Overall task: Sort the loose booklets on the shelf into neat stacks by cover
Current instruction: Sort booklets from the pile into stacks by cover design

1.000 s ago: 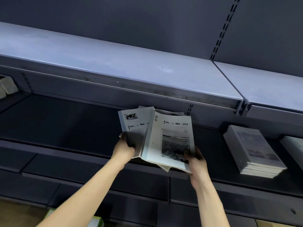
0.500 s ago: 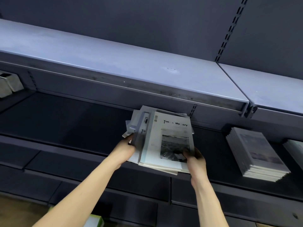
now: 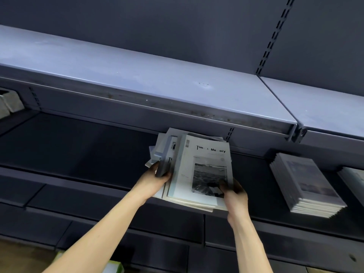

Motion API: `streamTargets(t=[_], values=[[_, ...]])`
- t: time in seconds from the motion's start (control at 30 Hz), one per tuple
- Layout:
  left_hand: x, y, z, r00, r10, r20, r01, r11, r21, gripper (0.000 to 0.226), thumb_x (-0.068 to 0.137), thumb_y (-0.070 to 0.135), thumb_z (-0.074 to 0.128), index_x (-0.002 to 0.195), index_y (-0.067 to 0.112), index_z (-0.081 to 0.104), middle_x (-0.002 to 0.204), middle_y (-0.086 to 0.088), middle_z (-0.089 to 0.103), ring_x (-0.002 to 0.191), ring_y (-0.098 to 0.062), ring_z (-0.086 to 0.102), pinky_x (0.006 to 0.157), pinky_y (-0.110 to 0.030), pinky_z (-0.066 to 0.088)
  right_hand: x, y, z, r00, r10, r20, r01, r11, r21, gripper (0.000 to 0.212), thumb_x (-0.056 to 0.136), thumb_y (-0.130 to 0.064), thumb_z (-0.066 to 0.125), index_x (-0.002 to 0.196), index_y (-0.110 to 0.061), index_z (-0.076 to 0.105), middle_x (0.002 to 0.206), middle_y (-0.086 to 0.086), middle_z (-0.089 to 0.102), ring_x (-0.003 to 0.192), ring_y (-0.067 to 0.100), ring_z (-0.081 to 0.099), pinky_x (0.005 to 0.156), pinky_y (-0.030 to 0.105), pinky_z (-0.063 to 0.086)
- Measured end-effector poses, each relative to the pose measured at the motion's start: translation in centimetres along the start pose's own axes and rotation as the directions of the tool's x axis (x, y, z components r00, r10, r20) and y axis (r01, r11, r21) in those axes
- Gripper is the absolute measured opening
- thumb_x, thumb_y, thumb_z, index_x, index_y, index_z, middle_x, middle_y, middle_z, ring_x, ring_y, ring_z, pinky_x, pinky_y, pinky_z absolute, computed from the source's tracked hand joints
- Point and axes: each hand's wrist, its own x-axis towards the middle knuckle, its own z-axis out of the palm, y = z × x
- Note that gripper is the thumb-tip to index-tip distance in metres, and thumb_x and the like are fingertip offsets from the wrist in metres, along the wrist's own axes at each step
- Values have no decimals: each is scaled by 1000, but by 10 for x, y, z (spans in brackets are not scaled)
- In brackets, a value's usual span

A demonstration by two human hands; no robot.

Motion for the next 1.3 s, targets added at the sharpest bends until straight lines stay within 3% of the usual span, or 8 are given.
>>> streamTargets(t=[0.27, 0.47, 0.7, 0.83, 0.97, 1.1, 1.2, 1.3], values=[[1, 1, 8, 999, -35, 12, 35, 999, -26, 71, 92, 48, 59, 153, 26, 28, 143, 1, 50, 124, -19, 53, 99, -31, 42, 11, -7, -15, 1000, -17, 3, 18, 991, -132, 39, 94, -9, 65, 131, -16, 60, 113, -4, 67, 112, 20, 61, 95, 33, 45], [1, 3, 15, 998, -2, 58, 4, 999, -38, 42, 95, 41, 57, 134, 27, 48, 120, 5, 62, 111, -14, 59, 103, -40, 46, 8, -3, -19, 997, 16, 78, -2, 985, -171, 29, 94, -8, 64, 123, -15, 66, 112, 2, 72, 102, 15, 66, 80, 27, 50], [-1, -4, 8, 978, -42, 206, 65, 992, -108, 61, 101, 11, 41, 156, 21, 17, 152, 6, 33, 141, -19, 35, 114, -30, 27, 6, 3, -7, 988, 59, 140, -40, 990, -138, 30, 97, -13, 62, 126, -18, 62, 115, 1, 71, 103, 14, 67, 89, 32, 50], [0, -4, 13, 989, -52, 135, 77, 979, -188, 37, 104, 41, 36, 139, 33, 43, 140, 0, 54, 126, -21, 51, 109, -42, 39, -1, 6, 9, 975, 88, 203, -59, 987, -147, 37, 100, -18, 58, 136, -23, 53, 117, -8, 67, 98, 0, 63, 87, 26, 43], [7, -9, 19, 996, -56, 69, 63, 992, -108, 69, 93, 70, 34, 147, 27, 39, 139, 4, 51, 127, -18, 48, 95, -27, 34, -3, 8, 11, 948, 171, 267, -115, 970, -213, 32, 99, -19, 58, 131, -20, 60, 113, -4, 73, 103, 12, 68, 94, 33, 51], [12, -13, 23, 999, -1, 46, 1, 1000, 17, 47, 96, 57, 46, 129, 26, 57, 115, 9, 63, 97, -7, 58, 81, -27, 44, -7, 6, 11, 913, 197, 357, -91, 952, -293, 29, 99, -32, 56, 127, -24, 61, 114, -7, 72, 106, 10, 67, 99, 33, 50], [14, -19, 25, 999, 10, -30, -10, 1000, 1, 33, 96, 45, 54, 121, 23, 55, 106, 6, 67, 97, -12, 64, 86, -34, 52, -13, 6, 14, 935, 102, 340, -6, 963, -270, 16, 100, -27, 57, 115, -32, 61, 106, -18, 69, 95, -9, 62, 76, 10, 45], [9, -16, 27, 998, 53, -46, -55, 997, -59, 23, 97, 33, 58, 115, 19, 55, 103, 5, 67, 98, -13, 64, 80, -25, 50, -12, 4, 12, 954, 47, 295, 24, 972, -235, 17, 97, -14, 62, 113, -21, 62, 104, -5, 73, 87, 0, 70, 68, 12, 52]])
